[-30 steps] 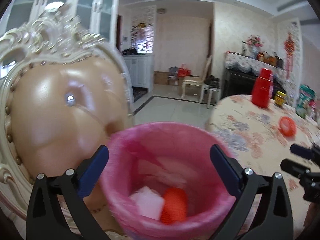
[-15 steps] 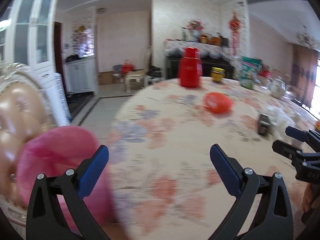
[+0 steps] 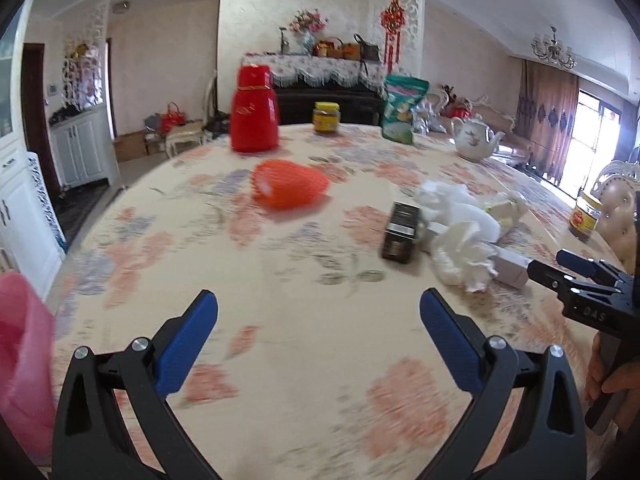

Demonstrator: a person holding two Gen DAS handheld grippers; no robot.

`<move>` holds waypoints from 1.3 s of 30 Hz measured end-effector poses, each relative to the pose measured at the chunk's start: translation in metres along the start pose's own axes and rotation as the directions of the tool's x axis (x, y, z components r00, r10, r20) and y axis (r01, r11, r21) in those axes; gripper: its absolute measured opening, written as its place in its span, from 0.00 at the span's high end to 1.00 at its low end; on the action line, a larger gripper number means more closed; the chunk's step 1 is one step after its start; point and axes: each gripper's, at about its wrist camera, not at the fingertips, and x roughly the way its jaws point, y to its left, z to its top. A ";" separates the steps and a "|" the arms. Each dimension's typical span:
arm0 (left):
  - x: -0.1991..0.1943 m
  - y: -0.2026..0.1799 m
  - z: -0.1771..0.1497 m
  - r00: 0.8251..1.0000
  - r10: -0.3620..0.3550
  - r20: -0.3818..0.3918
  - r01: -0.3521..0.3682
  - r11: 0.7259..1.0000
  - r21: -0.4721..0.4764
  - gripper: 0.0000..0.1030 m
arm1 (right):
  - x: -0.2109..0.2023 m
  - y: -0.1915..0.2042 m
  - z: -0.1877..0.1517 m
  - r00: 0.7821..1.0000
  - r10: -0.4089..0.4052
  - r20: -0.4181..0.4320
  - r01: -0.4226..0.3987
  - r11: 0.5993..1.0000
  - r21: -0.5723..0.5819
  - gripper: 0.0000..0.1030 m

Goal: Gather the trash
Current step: 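Return the left tool to the table while the right tool holds the tissue packet, then grasp the long white box with the right tool while the left tool grasps crumpled tissue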

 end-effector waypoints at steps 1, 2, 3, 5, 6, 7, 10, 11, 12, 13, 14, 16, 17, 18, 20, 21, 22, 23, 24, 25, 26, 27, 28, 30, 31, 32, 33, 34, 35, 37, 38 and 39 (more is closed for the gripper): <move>0.006 -0.008 0.001 1.000 -0.010 -0.008 0.010 1.000 -0.005 0.05 | 0.005 -0.008 0.000 1.000 -0.012 -0.012 0.012 1.000 0.003 0.23; 0.012 -0.013 0.002 1.000 -0.019 -0.015 0.019 1.000 -0.007 0.05 | 0.012 -0.015 0.001 0.999 -0.025 -0.029 0.025 1.000 0.002 0.23; 0.020 -0.022 0.004 0.999 -0.029 -0.026 0.029 1.000 -0.005 0.05 | 0.019 -0.021 0.002 0.998 -0.036 -0.047 0.036 0.999 0.002 0.23; 0.030 -0.037 0.003 0.998 -0.045 -0.042 0.045 0.999 0.012 0.05 | 0.030 -0.030 0.002 0.995 -0.047 -0.083 0.047 0.999 0.002 0.23; 0.034 -0.041 0.004 0.998 -0.048 -0.048 0.049 0.999 0.022 0.05 | 0.036 -0.033 0.003 0.994 -0.052 -0.097 0.053 0.999 0.003 0.23; 0.039 -0.049 0.003 0.997 -0.052 -0.055 0.054 0.998 0.039 0.05 | 0.040 -0.036 0.003 0.993 -0.052 -0.109 0.053 0.999 0.004 0.23; 0.047 -0.063 0.000 0.996 -0.054 -0.065 0.058 0.996 0.070 0.05 | 0.055 -0.039 0.006 0.988 -0.031 -0.154 0.031 1.000 0.000 0.23; 0.050 -0.066 -0.002 0.996 -0.058 -0.066 0.062 0.996 0.068 0.05 | 0.056 -0.038 0.007 0.987 -0.026 -0.160 0.025 1.000 -0.006 0.23; 0.051 -0.067 -0.003 0.996 -0.061 -0.069 0.066 0.996 0.066 0.05 | 0.060 -0.037 0.008 0.986 -0.018 -0.168 0.015 1.000 -0.014 0.23; 0.053 -0.068 -0.004 0.995 -0.063 -0.074 0.068 0.996 0.064 0.05 | 0.064 -0.036 0.010 0.985 -0.011 -0.175 0.008 1.000 -0.020 0.23; 0.055 -0.068 -0.005 0.995 -0.064 -0.080 0.069 0.996 0.062 0.05 | 0.067 -0.034 0.012 0.984 -0.006 -0.178 0.001 1.000 -0.025 0.23; 0.057 -0.069 -0.007 0.995 -0.057 -0.087 0.062 0.996 0.064 0.05 | 0.074 -0.030 0.016 0.982 0.008 -0.188 -0.016 0.999 -0.038 0.23; 0.057 -0.069 -0.007 0.995 -0.055 -0.088 0.061 0.996 0.065 0.05 | 0.076 -0.027 0.017 0.981 0.012 -0.191 -0.020 0.999 -0.044 0.23; 0.057 -0.068 -0.007 0.995 -0.053 -0.087 0.059 0.996 0.067 0.05 | 0.079 -0.025 0.019 0.980 0.015 -0.197 -0.025 0.998 -0.050 0.23; 0.056 -0.067 -0.006 0.995 -0.047 -0.083 0.053 0.996 0.069 0.05 | 0.087 -0.020 0.023 0.977 0.019 -0.211 -0.035 0.997 -0.069 0.23; 0.056 -0.066 -0.005 0.996 -0.044 -0.082 0.050 0.996 0.069 0.05 | 0.091 -0.018 0.024 0.975 0.020 -0.219 -0.038 0.996 -0.078 0.23; 0.055 -0.065 -0.005 0.996 -0.042 -0.081 0.047 0.997 0.065 0.05 | 0.094 -0.016 0.025 0.974 0.022 -0.227 -0.042 0.996 -0.083 0.23; 0.055 -0.065 -0.004 0.996 -0.041 -0.081 0.046 0.997 0.062 0.05 | 0.098 -0.013 0.026 0.970 0.031 -0.240 -0.054 0.995 -0.089 0.27; 0.055 -0.064 -0.004 0.996 -0.041 -0.083 0.046 0.997 0.056 0.05 | 0.099 -0.011 0.026 0.968 0.039 -0.246 -0.063 0.994 -0.093 0.40; 0.055 -0.064 -0.004 0.996 -0.042 -0.084 0.047 0.998 0.052 0.05 | 0.097 -0.010 0.025 0.968 0.042 -0.246 -0.068 0.993 -0.097 0.44; 0.055 -0.065 -0.004 0.995 -0.045 -0.087 0.049 0.998 0.049 0.05 | 0.094 -0.010 0.024 0.969 0.052 -0.242 -0.078 0.992 -0.095 0.56; 0.055 -0.067 -0.004 0.995 -0.049 -0.088 0.053 0.997 0.050 0.05 | 0.090 -0.010 0.022 0.968 0.071 -0.241 -0.094 0.992 -0.087 0.69; 0.055 -0.069 -0.004 0.995 -0.051 -0.088 0.056 0.997 0.053 0.05 | 0.086 -0.011 0.020 0.967 0.082 -0.243 -0.103 0.992 -0.076 0.72; 0.055 -0.077 -0.003 0.994 -0.061 -0.087 0.066 0.996 0.064 0.05 | 0.073 -0.016 0.015 0.968 0.065 -0.241 -0.080 0.995 -0.054 0.74; 0.056 -0.081 -0.003 0.994 -0.067 -0.087 0.073 0.995 0.070 0.05 | 0.068 -0.020 0.013 0.970 0.061 -0.237 -0.074 0.996 -0.046 0.74; 0.057 -0.087 -0.003 0.993 -0.076 -0.087 0.083 0.993 0.079 0.05 | 0.060 -0.026 0.009 0.971 0.060 -0.233 -0.067 0.998 -0.020 0.74; 0.058 -0.092 -0.003 0.993 -0.082 -0.087 0.089 0.992 0.085 0.05 | 0.052 -0.033 0.005 0.972 0.061 -0.228 -0.061 0.998 0.007 0.74; 0.060 -0.098 -0.002 0.992 -0.087 -0.087 0.095 0.991 0.091 0.05 | 0.048 -0.037 0.003 0.973 0.058 -0.223 -0.055 0.998 0.018 0.74; 0.063 -0.106 -0.002 0.992 -0.093 -0.089 0.102 0.990 0.099 0.05 | 0.041 -0.043 -0.002 0.975 0.047 -0.216 -0.041 0.999 0.029 0.74; 0.071 -0.118 0.000 0.990 -0.099 -0.099 0.110 0.988 0.112 0.05 | 0.030 -0.053 -0.013 0.978 0.030 -0.204 -0.018 0.998 0.064 0.74; 0.075 -0.124 0.001 0.989 -0.101 -0.105 0.113 0.987 0.116 0.05 | 0.027 -0.058 -0.017 0.979 0.030 -0.199 -0.013 0.996 0.084 0.74; 0.081 -0.131 0.003 0.989 -0.102 -0.111 0.115 0.986 0.119 0.05 | 0.023 -0.064 -0.021 0.980 0.035 -0.197 -0.011 0.993 0.117 0.74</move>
